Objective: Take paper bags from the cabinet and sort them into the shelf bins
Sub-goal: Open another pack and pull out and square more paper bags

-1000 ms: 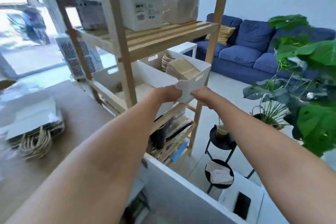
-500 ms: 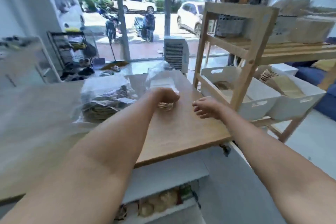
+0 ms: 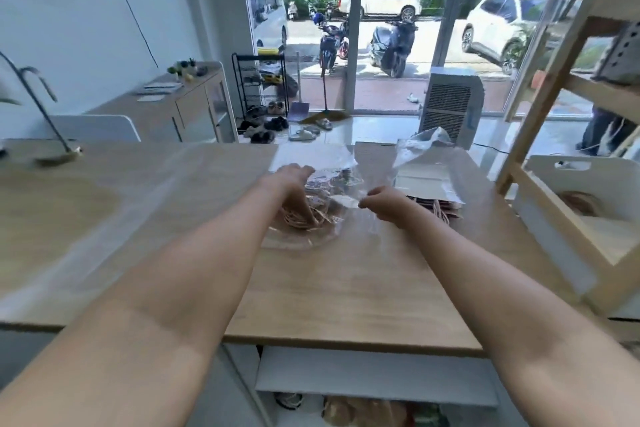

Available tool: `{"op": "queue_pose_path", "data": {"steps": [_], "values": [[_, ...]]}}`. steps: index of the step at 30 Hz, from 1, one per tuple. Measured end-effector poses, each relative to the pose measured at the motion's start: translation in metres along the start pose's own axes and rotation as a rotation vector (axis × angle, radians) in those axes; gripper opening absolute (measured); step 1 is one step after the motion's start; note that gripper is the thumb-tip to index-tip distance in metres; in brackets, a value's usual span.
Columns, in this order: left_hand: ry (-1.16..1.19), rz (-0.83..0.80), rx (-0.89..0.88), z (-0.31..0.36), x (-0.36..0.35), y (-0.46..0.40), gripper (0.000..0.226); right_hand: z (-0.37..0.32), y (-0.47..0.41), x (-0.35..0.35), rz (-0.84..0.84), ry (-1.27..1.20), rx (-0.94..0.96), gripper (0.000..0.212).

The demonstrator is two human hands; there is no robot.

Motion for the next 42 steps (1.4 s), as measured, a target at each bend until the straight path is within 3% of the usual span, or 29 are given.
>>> {"op": "queue_pose_path", "data": {"steps": [2, 5, 11, 17, 22, 29, 33, 35, 38, 42], "values": [[-0.039, 0.012, -0.005, -0.003, -0.002, -0.010, 0.127, 0.003, -0.010, -0.003, -0.002, 0.033, -0.047, 0.007], [-0.077, 0.021, -0.028, 0.002, -0.013, -0.020, 0.126, 0.013, -0.024, -0.007, 0.020, 0.028, -0.094, 0.034], [-0.050, 0.051, -0.062, 0.008, -0.028, -0.033, 0.076, 0.023, -0.034, -0.022, -0.072, -0.181, -0.171, 0.058], [0.155, 0.132, -0.056, 0.003, -0.008, -0.034, 0.061, 0.000, -0.040, -0.008, 0.055, -0.458, -0.176, 0.055], [0.281, 0.261, -0.033, -0.005, 0.016, -0.038, 0.050, -0.032, -0.045, 0.012, 0.110, -0.525, -0.052, 0.045], [0.721, 0.336, 0.124, -0.036, 0.032, -0.058, 0.034, -0.055, -0.063, 0.024, 0.120, -0.745, -0.035, 0.048], [0.932, 0.367, 0.258, -0.061, 0.037, -0.078, 0.026, -0.040, -0.085, 0.022, 0.102, -0.776, -0.118, 0.043], [0.918, 0.381, 0.348, -0.073, 0.036, -0.084, 0.028, -0.029, -0.094, 0.015, 0.056, -0.730, -0.176, 0.038], [0.780, 0.452, 0.514, -0.094, 0.028, -0.088, 0.055, -0.016, -0.111, 0.001, -0.006, -0.617, -0.253, 0.027], [0.532, 0.482, 0.662, -0.107, 0.015, -0.089, 0.084, -0.005, -0.126, -0.015, -0.045, -0.588, -0.312, 0.050]]}}
Point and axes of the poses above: each hand's wrist, its own y-axis away from the middle knuckle, its own x-axis out of the back of the hand, z = x × y, the point moved 5 cm from there along -y, towards the middle knuckle, and after that the axes turned 1 degree about -z, right-handed, at the moved point
